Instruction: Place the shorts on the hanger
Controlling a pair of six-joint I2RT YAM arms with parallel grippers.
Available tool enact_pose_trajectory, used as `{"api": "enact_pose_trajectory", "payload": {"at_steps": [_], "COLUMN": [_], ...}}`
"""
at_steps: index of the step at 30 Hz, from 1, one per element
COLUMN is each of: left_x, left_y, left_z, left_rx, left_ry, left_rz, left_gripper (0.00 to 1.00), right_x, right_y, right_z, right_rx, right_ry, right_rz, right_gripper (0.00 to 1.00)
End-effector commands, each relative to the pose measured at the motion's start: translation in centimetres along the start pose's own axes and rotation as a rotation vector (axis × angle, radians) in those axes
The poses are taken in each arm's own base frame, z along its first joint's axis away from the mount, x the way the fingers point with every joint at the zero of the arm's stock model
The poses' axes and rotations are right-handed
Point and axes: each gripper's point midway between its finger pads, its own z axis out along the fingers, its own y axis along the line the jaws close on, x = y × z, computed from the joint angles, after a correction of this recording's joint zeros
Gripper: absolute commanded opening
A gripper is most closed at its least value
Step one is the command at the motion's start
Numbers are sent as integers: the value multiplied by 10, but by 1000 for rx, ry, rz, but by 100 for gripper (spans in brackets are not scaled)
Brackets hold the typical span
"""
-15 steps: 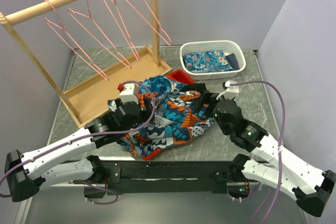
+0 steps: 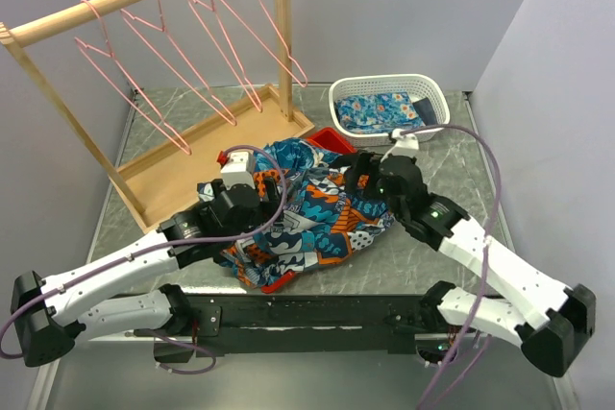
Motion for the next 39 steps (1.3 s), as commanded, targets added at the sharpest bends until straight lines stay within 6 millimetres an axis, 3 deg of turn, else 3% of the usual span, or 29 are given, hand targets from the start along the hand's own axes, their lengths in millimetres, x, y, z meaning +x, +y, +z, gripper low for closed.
{"api": "enact_pose_trajectory", "payload": {"at_steps": [1, 6, 7, 9, 10, 12, 13, 15, 16, 17, 20, 21, 22, 23, 25, 26, 31, 33, 36, 39], "left_x": [-19, -25, -26, -30, -32, -38, -41, -47, -49, -50, -56, -61, -61, -62, -62, -59, -34, -16, -2, 8], "left_y": [-13, -19, -19, -20, -20, -20, -20, -22, -21, -23, -31, -36, -40, -46, -54, -59, -77, -87, -95, -102], "left_z": [-8, -8, -8, -8, -8, -9, -10, -12, -12, -11, -12, -13, -13, -12, -10, -6, 7, 13, 17, 20], "left_rx": [30, 35, 33, 19, 13, -5, -11, -23, -37, -40, -31, -16, -2, 11, 38, 45, 104, 165, 192, 210], "left_ry": [-32, -33, -32, -32, -34, -40, -45, -50, -53, -50, -37, -40, -30, -24, -10, 9, 116, 178, 215, 235], "left_rz": [-46, -52, -50, -46, -44, -45, -49, -64, -68, -73, -76, -82, -81, -71, -55, -33, 70, 124, 175, 216], "left_gripper": [96, 96, 96, 97, 96, 96, 96, 96, 96, 96, 96, 96, 96, 97, 97, 97, 99, 94, 91, 91], "right_x": [-9, -6, -2, 6, 11, 20, 22, 24, 28, 32, 46, 54, 65, 82, 94, 121, 179, 199, 208, 205], "right_y": [16, 20, 24, 31, 38, 44, 49, 56, 69, 75, 97, 96, 114, 115, 124, 129, 119, 113, 104, 97], "right_z": [20, 51, 58, 65, 65, 60, 56, 36, 25, 15, -23, -34, -52, -58, -72, -85, -84, -83, -78, -76], "right_rx": [-13, 9, -2, -30, -59, -98, -120, -170, -219, -249, -385, -411, -496, -517, -555, -599, -533, -520, -486, -459], "right_ry": [2, 29, 40, 77, 101, 126, 126, 104, 98, 93, 83, 76, 90, 111, 107, 151, 225, 255, 249, 230], "right_rz": [-8, 16, 16, 12, 20, 23, 36, 45, 47, 49, 62, 70, 73, 59, 62, 18, -8, -19, 0, 26], "right_gripper": [100, 98, 93, 79, 59, 40, 23, 12, 3, 0, 0, 0, 0, 0, 0, 0, 0, 0, 0, 7]}}
